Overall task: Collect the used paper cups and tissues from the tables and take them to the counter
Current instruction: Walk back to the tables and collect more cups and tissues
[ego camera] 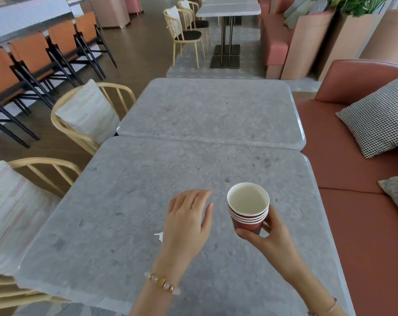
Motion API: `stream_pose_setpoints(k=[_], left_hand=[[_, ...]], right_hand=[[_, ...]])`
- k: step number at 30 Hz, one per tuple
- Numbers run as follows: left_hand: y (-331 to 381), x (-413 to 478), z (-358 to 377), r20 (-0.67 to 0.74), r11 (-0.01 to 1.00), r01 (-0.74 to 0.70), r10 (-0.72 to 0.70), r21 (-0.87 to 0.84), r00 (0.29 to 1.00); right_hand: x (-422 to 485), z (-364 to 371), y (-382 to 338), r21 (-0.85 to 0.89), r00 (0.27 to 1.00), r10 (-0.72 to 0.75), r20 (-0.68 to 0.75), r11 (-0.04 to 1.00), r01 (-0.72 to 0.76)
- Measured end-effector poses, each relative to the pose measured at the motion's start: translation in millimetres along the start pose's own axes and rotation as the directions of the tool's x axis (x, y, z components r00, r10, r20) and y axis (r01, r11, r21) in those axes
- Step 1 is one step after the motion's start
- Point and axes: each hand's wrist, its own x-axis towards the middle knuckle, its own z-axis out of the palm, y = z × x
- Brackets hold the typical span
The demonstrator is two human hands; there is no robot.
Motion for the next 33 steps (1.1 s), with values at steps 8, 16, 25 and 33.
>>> stream_pose_setpoints(k=[8,16,25,33], left_hand=[[-23,-20,2,0.043,0.988,-0.022,0.016,0.151,0.999],[-59,-55,21,0.106,0.979,0.051,-0.073,0.198,0.992],[-116,-95,52,0.388,0.947,0.187,-0.279,0.260,0.878],[-135,-101,69,0.470,0.946,0.233,-0.315,0.225,0.824]], right_hand=[[0,11,-3,0.011,0.999,0.004,0.046,1.000,-0.005],[2,28,-7,-0.015,0.996,0.017,0.089,1.000,-0.015],[1,39,-14,-0.056,0.994,0.033,0.104,0.998,-0.028],[-3,46,-14,-0.087,0.994,0.081,0.080,0.993,-0.074]])
